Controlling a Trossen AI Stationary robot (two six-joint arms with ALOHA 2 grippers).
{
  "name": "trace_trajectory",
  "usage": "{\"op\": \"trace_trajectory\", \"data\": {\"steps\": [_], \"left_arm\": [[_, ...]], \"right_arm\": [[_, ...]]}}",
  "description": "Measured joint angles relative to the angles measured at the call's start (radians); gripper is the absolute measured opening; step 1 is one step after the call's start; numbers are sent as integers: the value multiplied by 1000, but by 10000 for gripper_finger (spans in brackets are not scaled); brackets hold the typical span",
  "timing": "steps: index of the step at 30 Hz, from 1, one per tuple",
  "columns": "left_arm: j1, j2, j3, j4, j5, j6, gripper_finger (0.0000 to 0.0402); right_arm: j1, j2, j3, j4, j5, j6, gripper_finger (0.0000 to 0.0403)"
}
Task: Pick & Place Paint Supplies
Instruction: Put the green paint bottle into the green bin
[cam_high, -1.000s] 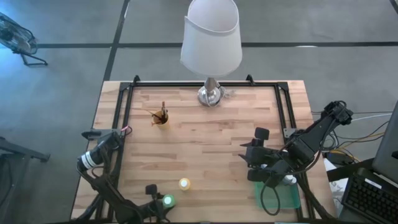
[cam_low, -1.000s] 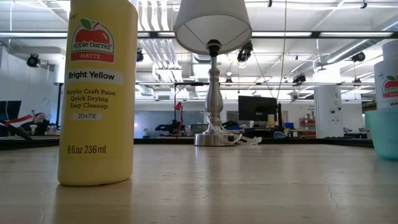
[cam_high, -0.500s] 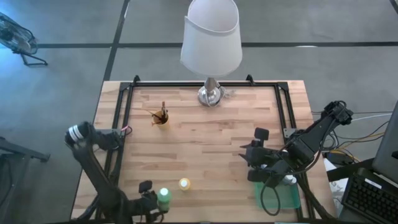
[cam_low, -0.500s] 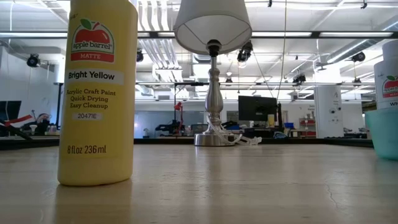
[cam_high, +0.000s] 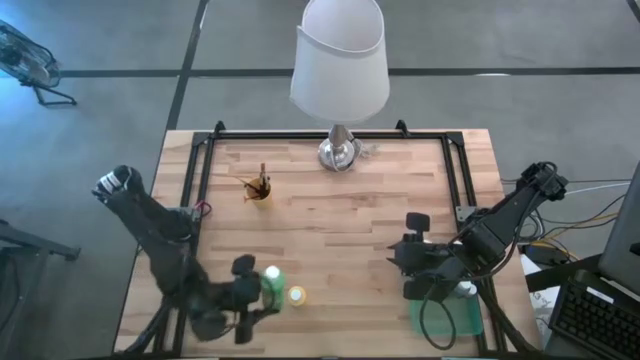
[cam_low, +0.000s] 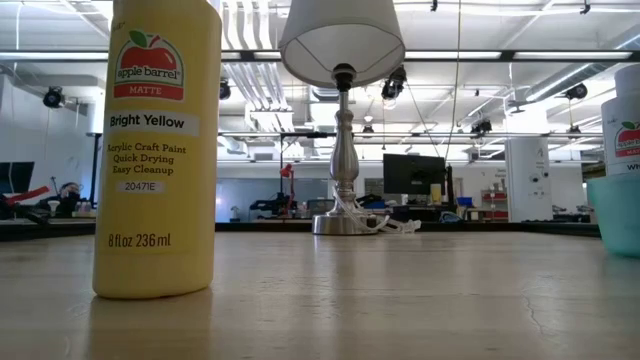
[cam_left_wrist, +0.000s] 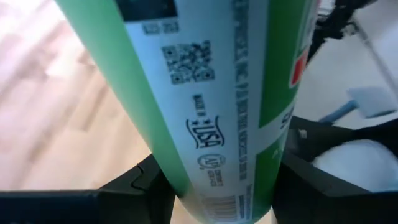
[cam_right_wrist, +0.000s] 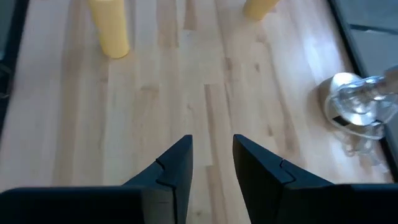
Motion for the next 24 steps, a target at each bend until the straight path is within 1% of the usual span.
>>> {"op": "trace_trajectory", "data": {"steps": [3,5,12,14,18,24], "left_arm": [[75,-2,0,-1,30,88,206],[127,1,0,6,68,135,206],[272,21,2,129,232,315,206],[297,27,13,136,253,347,206],[326,53,50,141,262,398,206],[337,148,130,141,292,446,206]], "right_arm": [[0,-9,0,0,-44,0,126],[0,-20,0,0,-63,1,135],[0,-51,28,3,-64,-1,168],[0,-55,41,3,-59,-11,176],[-1,-55,70,2,-58,-22,189],[-1,-56,110,3,-58,-52,200]]}}
